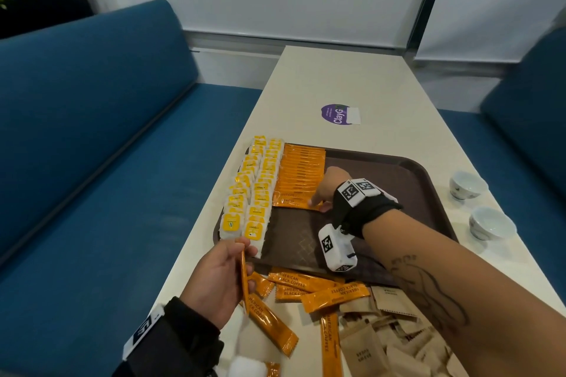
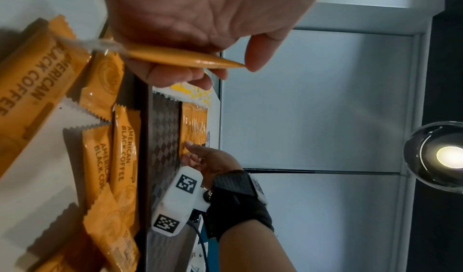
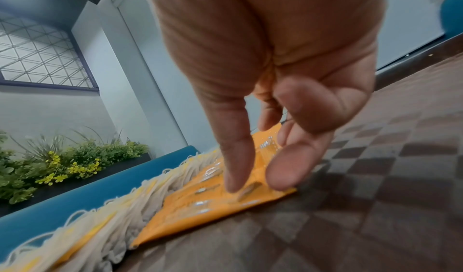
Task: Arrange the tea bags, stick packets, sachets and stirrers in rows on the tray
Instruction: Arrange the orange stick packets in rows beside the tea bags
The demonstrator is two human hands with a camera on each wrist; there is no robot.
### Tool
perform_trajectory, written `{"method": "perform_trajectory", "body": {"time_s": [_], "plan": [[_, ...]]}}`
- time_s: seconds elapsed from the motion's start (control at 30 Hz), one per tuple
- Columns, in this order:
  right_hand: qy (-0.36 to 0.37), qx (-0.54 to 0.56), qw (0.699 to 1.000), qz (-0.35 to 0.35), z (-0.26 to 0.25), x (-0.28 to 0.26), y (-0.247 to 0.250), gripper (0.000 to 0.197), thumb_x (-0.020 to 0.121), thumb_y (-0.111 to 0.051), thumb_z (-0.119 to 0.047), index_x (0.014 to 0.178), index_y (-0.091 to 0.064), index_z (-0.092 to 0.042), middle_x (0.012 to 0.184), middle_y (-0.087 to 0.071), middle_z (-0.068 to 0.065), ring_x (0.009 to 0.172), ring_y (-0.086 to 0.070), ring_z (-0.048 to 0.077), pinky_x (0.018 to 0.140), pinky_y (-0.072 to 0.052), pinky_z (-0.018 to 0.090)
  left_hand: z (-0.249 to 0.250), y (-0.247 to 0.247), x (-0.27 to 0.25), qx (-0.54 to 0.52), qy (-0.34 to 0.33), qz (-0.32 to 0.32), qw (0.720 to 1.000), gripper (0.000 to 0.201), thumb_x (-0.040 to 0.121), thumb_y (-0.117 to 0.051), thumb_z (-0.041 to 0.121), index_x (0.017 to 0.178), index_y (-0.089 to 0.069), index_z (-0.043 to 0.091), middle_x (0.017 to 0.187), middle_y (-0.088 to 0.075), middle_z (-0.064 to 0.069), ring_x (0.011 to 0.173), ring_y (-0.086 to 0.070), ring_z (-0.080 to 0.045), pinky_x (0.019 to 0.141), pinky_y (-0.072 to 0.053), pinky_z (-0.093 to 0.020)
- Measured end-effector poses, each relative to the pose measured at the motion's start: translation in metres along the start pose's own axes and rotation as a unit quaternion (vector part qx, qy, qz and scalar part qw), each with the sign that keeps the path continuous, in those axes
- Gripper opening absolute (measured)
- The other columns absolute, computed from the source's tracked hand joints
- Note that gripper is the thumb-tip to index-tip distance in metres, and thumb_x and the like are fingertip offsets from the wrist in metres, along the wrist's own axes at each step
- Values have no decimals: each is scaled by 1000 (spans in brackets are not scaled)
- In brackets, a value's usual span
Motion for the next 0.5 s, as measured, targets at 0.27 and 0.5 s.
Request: {"method": "perform_trajectory", "body": {"time_s": [0.27, 0.5], "plan": [[25, 47, 999, -2, 1, -22, 10, 36, 79, -75, -17, 107, -56, -5, 79, -62, 4, 68, -62, 16, 64, -52, 29, -1, -3, 6, -18, -10, -4, 1000, 26, 96, -44, 10, 119, -52, 2, 103, -59, -16, 78, -57, -23, 65, -50, -36], [174, 97, 976, -89, -12, -105, -2, 24, 83, -69, -37, 89, -62, -15, 74, -63, -3, 61, -59, 6, 54, -41, 21, 11, -11, -3, -83, -45, -11, 995, 9, 91, -48, 1, 88, -54, 5, 70, -68, -11, 62, -69, -18, 53, -58, -29]]}}
Point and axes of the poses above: each hand's wrist, its own x-axis towards the middle knuckle, its own y-axis out of the back of the hand, z = x × y, the point moved 6 cm from there along x, towards the middle knuckle
